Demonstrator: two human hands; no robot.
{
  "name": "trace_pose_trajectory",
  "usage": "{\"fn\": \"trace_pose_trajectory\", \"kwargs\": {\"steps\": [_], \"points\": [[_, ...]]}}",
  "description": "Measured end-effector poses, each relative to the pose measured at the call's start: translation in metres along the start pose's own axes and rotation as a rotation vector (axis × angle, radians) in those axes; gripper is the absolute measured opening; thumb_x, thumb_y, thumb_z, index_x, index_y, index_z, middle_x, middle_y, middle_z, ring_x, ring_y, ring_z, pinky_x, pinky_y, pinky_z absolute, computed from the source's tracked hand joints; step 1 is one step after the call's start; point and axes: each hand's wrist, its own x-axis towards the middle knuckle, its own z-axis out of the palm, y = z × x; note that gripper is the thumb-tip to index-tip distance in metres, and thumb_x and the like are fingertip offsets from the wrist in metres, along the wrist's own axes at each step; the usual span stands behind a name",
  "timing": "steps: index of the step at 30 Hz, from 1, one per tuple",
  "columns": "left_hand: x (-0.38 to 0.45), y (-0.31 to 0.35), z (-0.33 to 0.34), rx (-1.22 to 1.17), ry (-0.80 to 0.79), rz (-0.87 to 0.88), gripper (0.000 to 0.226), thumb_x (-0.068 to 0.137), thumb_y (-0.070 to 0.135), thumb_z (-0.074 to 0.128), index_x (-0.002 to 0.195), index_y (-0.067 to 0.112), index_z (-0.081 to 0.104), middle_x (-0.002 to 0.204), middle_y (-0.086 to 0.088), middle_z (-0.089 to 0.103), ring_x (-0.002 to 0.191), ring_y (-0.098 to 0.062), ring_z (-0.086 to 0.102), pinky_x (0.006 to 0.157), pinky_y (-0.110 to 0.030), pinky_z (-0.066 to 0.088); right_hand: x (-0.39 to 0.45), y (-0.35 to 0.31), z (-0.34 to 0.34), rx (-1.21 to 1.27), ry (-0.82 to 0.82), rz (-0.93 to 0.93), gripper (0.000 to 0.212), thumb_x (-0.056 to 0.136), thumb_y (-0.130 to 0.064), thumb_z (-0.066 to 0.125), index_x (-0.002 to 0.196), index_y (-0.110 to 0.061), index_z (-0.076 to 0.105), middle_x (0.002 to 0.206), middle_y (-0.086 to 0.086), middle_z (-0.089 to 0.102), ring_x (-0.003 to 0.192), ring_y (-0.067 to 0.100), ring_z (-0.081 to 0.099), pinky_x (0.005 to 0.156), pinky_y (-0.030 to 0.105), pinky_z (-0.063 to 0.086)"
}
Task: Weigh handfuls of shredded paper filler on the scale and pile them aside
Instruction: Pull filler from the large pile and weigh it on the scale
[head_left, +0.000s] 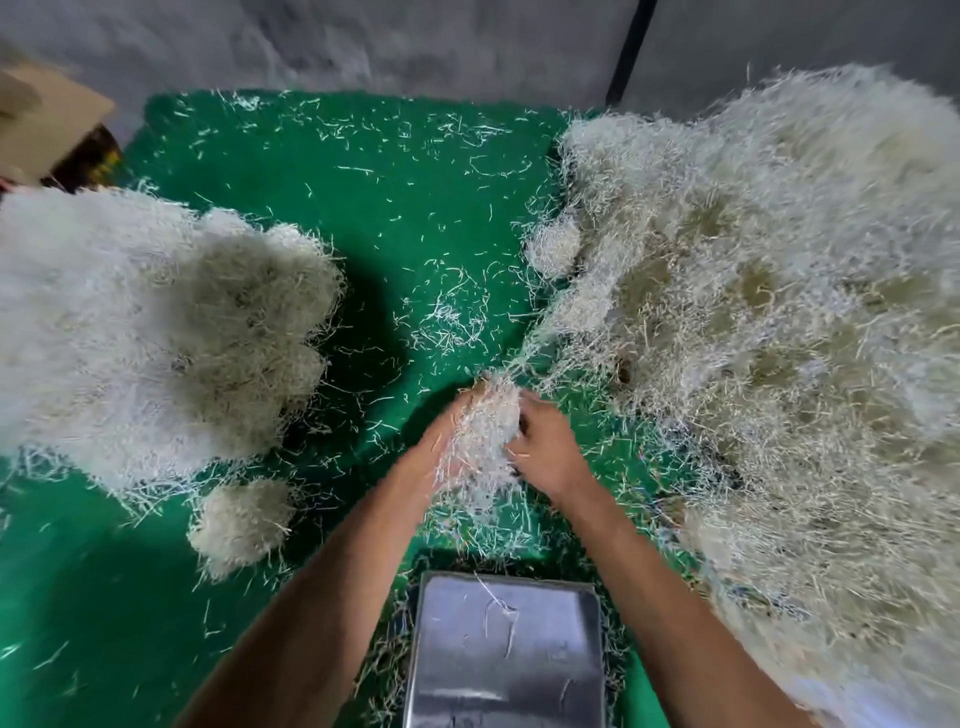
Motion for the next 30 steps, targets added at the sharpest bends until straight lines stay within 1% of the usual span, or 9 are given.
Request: {"fn": "trace_pose_trajectory", "kwargs": {"steps": [3, 7, 10, 12, 14, 20, 24, 28, 30], "points": [[0.013, 0.013, -0.009, 0.205, 0.184, -0.058, 0.043, 0.101, 0.034, 0.059, 0.134, 0.007, 0.061, 0.148, -0.019, 0.051, 0.135, -0.033, 0.050, 0.111, -0.042, 0.041, 0.020, 0.001, -0.026, -0.097, 0.213, -0.041, 0.026, 0.099, -0.033, 0.054, 0.121, -0.022, 0.064, 0.133, -0.007, 0.053, 0.087, 0.011, 0.066, 0.071, 0.033, 0.062], [0.012, 0.009, -0.021, 0.420, 0.230, -0.010, 0.056, 0.101, 0.049, 0.052, 0.145, 0.015, 0.051, 0.159, -0.015, 0.037, 0.143, -0.033, 0.039, 0.119, -0.051, 0.028, 0.066, 0.010, -0.054, -0.028, 0.285, 0.200, 0.068, 0.102, -0.055, 0.050, 0.159, -0.032, 0.022, 0.170, 0.002, 0.011, 0.133, 0.032, 0.055, 0.110, 0.064, 0.041], [0.004, 0.003, -0.025, 0.506, 0.188, 0.024, 0.081, 0.083, 0.073, 0.048, 0.144, 0.020, 0.054, 0.158, -0.013, 0.040, 0.141, -0.032, 0.042, 0.116, -0.052, 0.029, 0.093, 0.015, -0.055, -0.065, 0.190, 0.186, 0.095, 0.095, -0.041, 0.069, 0.162, -0.041, 0.002, 0.170, -0.001, -0.020, 0.154, 0.032, 0.014, 0.122, 0.054, 0.017], [0.008, 0.007, -0.029, 0.515, 0.143, 0.028, 0.087, 0.082, 0.078, 0.046, 0.147, 0.020, 0.051, 0.160, -0.012, 0.037, 0.143, -0.031, 0.040, 0.118, -0.051, 0.026, 0.102, 0.014, -0.052, -0.003, 0.146, 0.204, 0.083, 0.093, -0.028, 0.073, 0.160, -0.027, 0.023, 0.170, 0.011, 0.012, 0.149, 0.029, 0.033, 0.120, 0.045, 0.030], [0.013, 0.008, -0.030, 0.482, 0.186, 0.001, 0.070, 0.095, 0.066, 0.042, 0.149, 0.022, 0.046, 0.163, -0.012, 0.031, 0.145, -0.032, 0.035, 0.119, -0.049, 0.024, 0.094, 0.008, -0.048, 0.158, 0.085, 0.150, 0.049, 0.096, -0.017, 0.068, 0.142, -0.018, 0.050, 0.146, 0.015, 0.052, 0.101, 0.014, 0.070, 0.081, 0.023, 0.059], [0.021, 0.008, -0.022, -0.122, -0.010, 0.057, 0.070, 0.091, 0.058, 0.059, 0.121, -0.005, 0.050, 0.121, -0.021, 0.056, 0.107, -0.036, 0.056, 0.090, -0.045, 0.049, 0.045, -0.019, -0.013, 0.288, -0.167, -0.162, 0.040, 0.099, -0.018, 0.055, 0.070, -0.044, 0.064, 0.077, -0.018, 0.066, 0.057, 0.010, 0.058, 0.051, 0.029, 0.053], [0.034, 0.004, -0.020, 0.248, 0.448, -0.007, 0.029, 0.106, 0.014, 0.049, 0.131, 0.001, 0.057, 0.084, -0.008, 0.056, 0.069, -0.015, 0.053, 0.053, -0.012, 0.049, 0.082, -0.010, -0.053, -0.280, 0.328, -0.158, 0.028, 0.105, -0.027, 0.053, 0.131, -0.024, 0.060, 0.130, 0.007, 0.062, 0.076, 0.014, 0.068, 0.049, 0.032, 0.056], [0.039, -0.016, -0.034, 0.227, 0.555, -0.094, 0.044, 0.106, 0.024, 0.050, 0.146, 0.005, 0.047, 0.128, -0.016, 0.060, 0.115, -0.029, 0.061, 0.098, -0.031, 0.054, 0.124, 0.017, -0.079, -0.566, 0.111, 0.068, 0.101, 0.095, -0.007, 0.065, 0.163, -0.037, -0.003, 0.171, 0.002, -0.007, 0.117, 0.020, 0.061, 0.073, 0.032, 0.062], [0.038, -0.019, -0.040, 0.081, 0.595, -0.125, 0.041, 0.106, 0.027, 0.046, 0.141, 0.005, 0.053, 0.143, -0.021, 0.053, 0.130, -0.038, 0.053, 0.112, -0.049, 0.043, 0.126, 0.031, -0.076, -0.627, -0.043, 0.133, 0.077, 0.098, -0.009, 0.061, 0.161, -0.023, 0.019, 0.161, 0.013, 0.031, 0.125, 0.027, 0.056, 0.098, 0.041, 0.055]]}}
